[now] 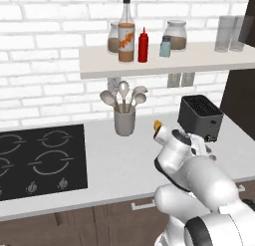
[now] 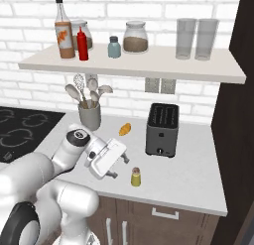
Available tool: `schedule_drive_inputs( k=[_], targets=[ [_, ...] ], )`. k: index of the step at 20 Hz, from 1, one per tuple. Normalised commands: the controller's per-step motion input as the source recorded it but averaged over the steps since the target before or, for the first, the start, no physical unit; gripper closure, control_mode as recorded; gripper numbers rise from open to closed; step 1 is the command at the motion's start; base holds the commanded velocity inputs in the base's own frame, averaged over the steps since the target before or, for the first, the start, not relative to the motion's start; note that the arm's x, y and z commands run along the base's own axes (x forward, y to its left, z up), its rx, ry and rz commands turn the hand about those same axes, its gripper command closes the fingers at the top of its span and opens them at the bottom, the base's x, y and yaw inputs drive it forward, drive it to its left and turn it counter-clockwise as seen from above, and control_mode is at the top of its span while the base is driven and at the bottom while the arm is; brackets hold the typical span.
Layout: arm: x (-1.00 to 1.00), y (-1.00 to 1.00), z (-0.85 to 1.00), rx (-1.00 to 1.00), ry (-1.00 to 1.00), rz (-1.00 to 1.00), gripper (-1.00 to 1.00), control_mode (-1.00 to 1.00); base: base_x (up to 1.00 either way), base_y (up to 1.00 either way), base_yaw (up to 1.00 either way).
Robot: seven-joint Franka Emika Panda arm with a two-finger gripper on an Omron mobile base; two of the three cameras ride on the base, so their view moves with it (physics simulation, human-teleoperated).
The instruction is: Put the shaker and condiment bottle from the counter next to their counterparts in the cabinet.
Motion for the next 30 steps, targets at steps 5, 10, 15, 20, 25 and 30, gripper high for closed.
schedule_drive_inputs(
  k=[5,10,15,20,25,30],
  targets=[
    [0.20,-0.03,-0.55,-0.03,0.00,0.00,-1.00,-1.00,0.00,0.00,0.00],
    [0.17,-0.12,-0.51,-0.01,0.00,0.00,-1.00,-1.00,0.00,0.00,0.00],
    [0.16,-0.12,-0.42,0.00,0.00,0.00,-1.00,-1.00,0.00,0.00,0.00],
    [0.03,-0.13,-0.39,0.00,0.00,0.00,-1.00,-1.00,0.00,0.00,0.00],
    [0.00,-0.13,-0.38,-0.01,0.00,0.00,-1.00,-1.00,0.00,0.00,0.00],
    [0.00,-0.06,-0.34,-0.01,-0.02,0.00,-1.00,-1.00,0.00,0.00,0.00]
  ],
)
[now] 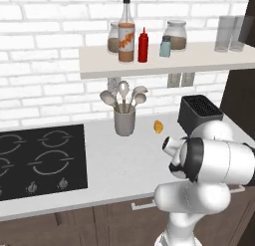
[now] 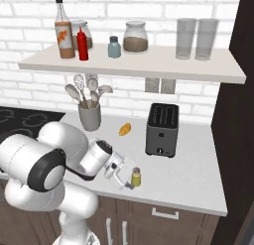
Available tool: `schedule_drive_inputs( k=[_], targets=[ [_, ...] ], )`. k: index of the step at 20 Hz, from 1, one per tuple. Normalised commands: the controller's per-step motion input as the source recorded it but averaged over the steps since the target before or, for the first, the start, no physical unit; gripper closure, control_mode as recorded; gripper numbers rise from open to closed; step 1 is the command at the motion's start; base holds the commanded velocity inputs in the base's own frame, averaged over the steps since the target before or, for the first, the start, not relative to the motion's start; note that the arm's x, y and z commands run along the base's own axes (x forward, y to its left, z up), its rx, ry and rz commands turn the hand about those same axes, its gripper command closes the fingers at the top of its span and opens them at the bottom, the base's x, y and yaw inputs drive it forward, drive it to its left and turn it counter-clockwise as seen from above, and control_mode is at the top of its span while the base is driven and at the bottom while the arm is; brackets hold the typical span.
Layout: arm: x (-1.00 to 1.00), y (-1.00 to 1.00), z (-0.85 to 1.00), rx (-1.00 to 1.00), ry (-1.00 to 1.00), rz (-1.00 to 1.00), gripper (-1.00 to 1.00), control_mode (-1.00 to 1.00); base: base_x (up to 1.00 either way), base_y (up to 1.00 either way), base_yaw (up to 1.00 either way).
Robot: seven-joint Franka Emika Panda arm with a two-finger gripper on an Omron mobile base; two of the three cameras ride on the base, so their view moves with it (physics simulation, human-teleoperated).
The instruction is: Put the shaker and condiment bottle from the counter next to their counterparts in the cabinet.
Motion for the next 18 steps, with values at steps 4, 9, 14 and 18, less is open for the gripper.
schedule_drive_inputs(
  k=[4,9,14,18],
  targets=[
    [0.02,0.00,-0.28,-0.01,-0.02,0.00,-1.00,-1.00,0.00,0.00,0.00],
    [0.00,0.00,-0.25,0.00,-0.02,0.00,-1.00,-1.00,0.00,0.00,0.00],
    [0.00,0.02,-0.37,-0.03,-0.01,0.00,-1.00,-1.00,0.00,0.00,0.00],
    [0.09,0.30,-0.56,-0.07,0.00,0.00,1.00,-1.00,0.00,0.00,0.00]
  ],
)
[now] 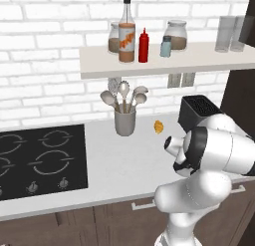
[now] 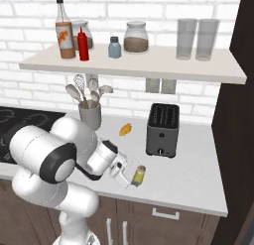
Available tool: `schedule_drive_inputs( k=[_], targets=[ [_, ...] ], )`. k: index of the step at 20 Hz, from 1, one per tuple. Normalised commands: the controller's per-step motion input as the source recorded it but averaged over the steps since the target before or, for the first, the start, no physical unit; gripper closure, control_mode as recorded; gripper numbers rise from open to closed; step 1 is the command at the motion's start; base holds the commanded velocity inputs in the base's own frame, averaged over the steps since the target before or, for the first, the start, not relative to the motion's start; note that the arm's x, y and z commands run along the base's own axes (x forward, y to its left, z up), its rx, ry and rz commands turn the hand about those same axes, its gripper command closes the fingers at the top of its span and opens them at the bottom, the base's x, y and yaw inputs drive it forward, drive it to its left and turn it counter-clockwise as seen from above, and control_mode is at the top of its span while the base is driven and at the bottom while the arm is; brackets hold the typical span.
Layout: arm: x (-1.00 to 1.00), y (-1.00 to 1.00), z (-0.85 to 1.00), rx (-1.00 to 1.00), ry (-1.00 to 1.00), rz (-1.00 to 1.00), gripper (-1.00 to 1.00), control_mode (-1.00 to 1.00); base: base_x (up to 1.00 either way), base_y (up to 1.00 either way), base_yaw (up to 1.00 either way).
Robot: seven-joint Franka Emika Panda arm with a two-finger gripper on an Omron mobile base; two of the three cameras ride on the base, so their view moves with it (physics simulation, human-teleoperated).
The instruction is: Put the shaker and condiment bottle from the counter next to their counterparts in the cabinet.
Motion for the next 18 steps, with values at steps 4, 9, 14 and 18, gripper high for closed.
schedule_drive_inputs(
  k=[4,9,14,18],
  targets=[
    [-0.02,0.08,-0.21,-0.04,-0.13,0.00,1.00,-1.00,0.00,0.00,0.00],
    [-0.21,0.00,0.00,0.00,-0.31,0.00,1.00,-1.00,0.00,0.00,0.00],
    [-0.07,0.00,0.03,0.00,-0.29,0.08,1.00,-1.00,0.00,0.00,0.00],
    [0.00,0.00,0.01,0.00,-0.23,0.17,1.00,-1.00,0.00,0.00,0.00]
  ],
)
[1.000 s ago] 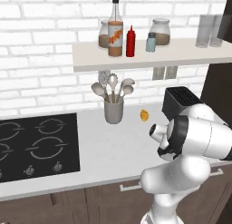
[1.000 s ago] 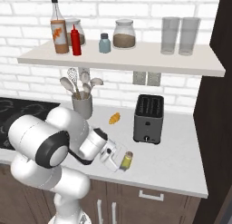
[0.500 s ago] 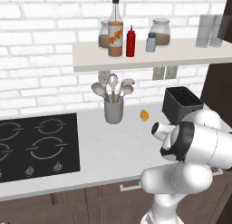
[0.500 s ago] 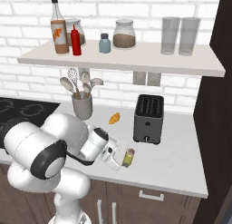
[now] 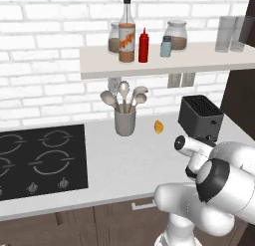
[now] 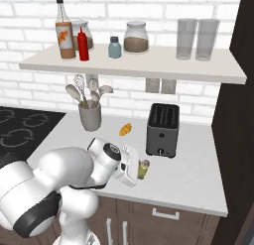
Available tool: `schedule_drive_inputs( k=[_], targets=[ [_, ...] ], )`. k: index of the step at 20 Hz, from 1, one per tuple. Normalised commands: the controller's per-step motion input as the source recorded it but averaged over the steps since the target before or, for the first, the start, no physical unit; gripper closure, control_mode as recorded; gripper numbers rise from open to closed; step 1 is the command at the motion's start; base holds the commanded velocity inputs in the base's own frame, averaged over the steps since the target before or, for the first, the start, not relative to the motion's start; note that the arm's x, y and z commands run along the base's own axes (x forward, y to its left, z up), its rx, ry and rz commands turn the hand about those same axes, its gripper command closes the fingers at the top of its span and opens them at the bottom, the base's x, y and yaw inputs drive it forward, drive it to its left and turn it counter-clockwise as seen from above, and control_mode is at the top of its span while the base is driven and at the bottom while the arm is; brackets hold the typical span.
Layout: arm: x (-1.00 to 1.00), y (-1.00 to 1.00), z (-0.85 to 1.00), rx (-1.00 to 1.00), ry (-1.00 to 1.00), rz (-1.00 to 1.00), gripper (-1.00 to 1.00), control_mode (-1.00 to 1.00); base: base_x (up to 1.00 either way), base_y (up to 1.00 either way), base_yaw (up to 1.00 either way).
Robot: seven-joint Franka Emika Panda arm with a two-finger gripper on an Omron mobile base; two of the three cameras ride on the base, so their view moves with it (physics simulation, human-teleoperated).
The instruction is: Put the shaker and condiment bottle from the counter next to their counterparts in the cabinet.
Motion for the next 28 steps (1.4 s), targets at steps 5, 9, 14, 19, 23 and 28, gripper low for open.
schedule_drive_inputs(
  k=[5,9,14,19,23,28],
  targets=[
    [0.00,0.00,0.00,0.00,-0.16,0.20,1.00,-1.00,0.00,0.00,0.00],
    [0.00,0.01,0.00,0.00,-0.10,0.22,1.00,-1.00,0.00,0.00,0.00],
    [0.05,0.10,0.00,0.00,-0.06,0.29,1.00,-1.00,0.00,0.00,0.00],
    [0.01,0.12,0.00,0.00,-0.08,0.37,1.00,-1.00,0.00,0.00,0.00],
    [0.00,0.02,0.00,0.00,-0.10,0.44,1.00,-1.00,0.00,0.00,0.00],
    [0.00,0.00,0.00,-0.01,-0.08,0.46,1.00,-1.00,0.00,0.00,0.00]
  ],
)
